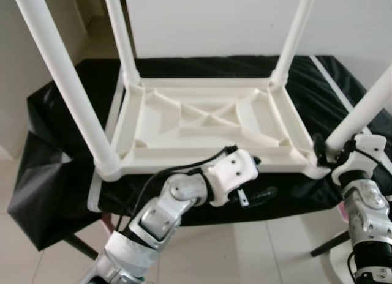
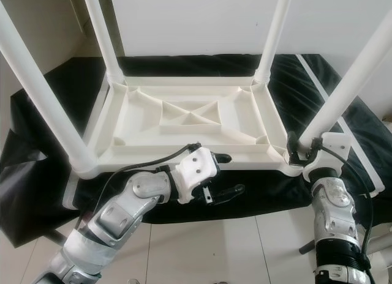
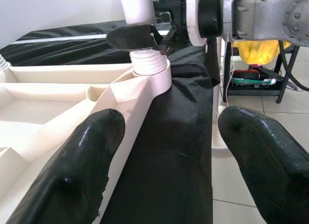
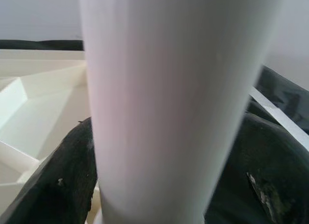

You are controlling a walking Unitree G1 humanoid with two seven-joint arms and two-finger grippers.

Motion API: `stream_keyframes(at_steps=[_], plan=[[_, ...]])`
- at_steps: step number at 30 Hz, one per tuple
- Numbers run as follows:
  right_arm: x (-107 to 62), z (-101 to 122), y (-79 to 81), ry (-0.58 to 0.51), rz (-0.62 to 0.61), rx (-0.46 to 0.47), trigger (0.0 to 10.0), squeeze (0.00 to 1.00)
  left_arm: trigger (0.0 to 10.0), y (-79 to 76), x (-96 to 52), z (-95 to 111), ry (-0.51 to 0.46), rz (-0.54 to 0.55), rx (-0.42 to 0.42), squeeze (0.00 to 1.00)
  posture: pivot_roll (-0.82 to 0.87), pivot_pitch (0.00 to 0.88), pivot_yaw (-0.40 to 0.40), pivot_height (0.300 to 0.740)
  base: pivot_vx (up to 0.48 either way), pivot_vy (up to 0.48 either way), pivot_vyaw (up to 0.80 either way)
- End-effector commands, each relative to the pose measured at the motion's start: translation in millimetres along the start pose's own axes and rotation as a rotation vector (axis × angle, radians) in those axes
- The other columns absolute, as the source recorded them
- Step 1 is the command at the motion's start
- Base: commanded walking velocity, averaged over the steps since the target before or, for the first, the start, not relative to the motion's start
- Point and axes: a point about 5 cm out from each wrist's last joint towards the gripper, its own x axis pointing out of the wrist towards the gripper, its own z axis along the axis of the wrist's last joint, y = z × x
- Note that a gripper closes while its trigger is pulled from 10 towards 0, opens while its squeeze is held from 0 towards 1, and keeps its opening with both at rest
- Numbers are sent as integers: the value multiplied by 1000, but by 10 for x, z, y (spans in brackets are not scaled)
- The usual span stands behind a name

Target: Building children table

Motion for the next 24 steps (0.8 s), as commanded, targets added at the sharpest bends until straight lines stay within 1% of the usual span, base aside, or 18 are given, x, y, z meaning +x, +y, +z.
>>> stream_keyframes(at_steps=[1,3,4,6,7,8,9,10,11,12,13,14,15,16,17,24], plan=[[44,21,-22,1,59,-1,10000,0,10000,-3,10,-27,29,-23,3,0,-76,47,13,740,0,0,0],[60,30,-27,1,77,-1,10000,0,10000,1,9,-29,30,-22,3,0,-74,46,13,740,0,0,0],[76,35,-22,3,111,-9,10000,0,10000,5,8,-30,33,-22,4,0,-73,45,14,740,0,0,0],[76,35,-22,3,111,-9,10000,0,10000,5,8,-30,33,-22,4,0,-73,45,14,740,0,0,0],[90,32,-10,10,149,-20,10000,0,10000,10,4,-30,35,-20,8,0,-71,43,16,740,0,0,0],[98,30,3,12,188,-31,9765,0,10000,16,1,-31,37,-19,13,0,-69,42,17,740,0,0,0],[98,30,3,12,188,-31,9765,0,10000,16,1,-31,37,-19,13,0,-69,42,17,740,0,0,0],[103,29,12,14,212,-38,9765,0,10000,20,-1,-32,39,-18,16,0,-69,42,17,740,0,0,0],[102,18,27,22,240,-44,8235,0,10000,23,-3,-31,40,-17,18,0,-69,41,17,740,0,0,0],[101,6,35,29,255,-47,7333,0,10000,25,-4,-32,42,-17,19,0,-69,40,18,740,0,0,0],[101,6,35,29,255,-47,7333,0,10000,25,-4,-32,42,-17,19,0,-69,40,18,740,0,0,0],[95,-12,44,40,271,-49,4039,0,10000,21,-5,-32,42,-17,20,0,-67,40,17,740,0,0,0],[95,-12,44,40,271,-49,4039,0,10000,21,-5,-32,42,-17,20,0,-67,40,17,740,0,0,0],[91,-28,42,47,279,-46,549,0,10000,18,-5,-31,42,-18,21,0,-68,38,18,740,0,0,0],[86,-44,32,56,279,-45,0,0,10000,15,-5,-30,42,-18,21,0,-67,37,17,740,0,0,0],[67,-96,-24,78,267,-22,0,0,10000,11,-2,-26,42,-19,20,0,-69,33,20,740,0,0,0]])
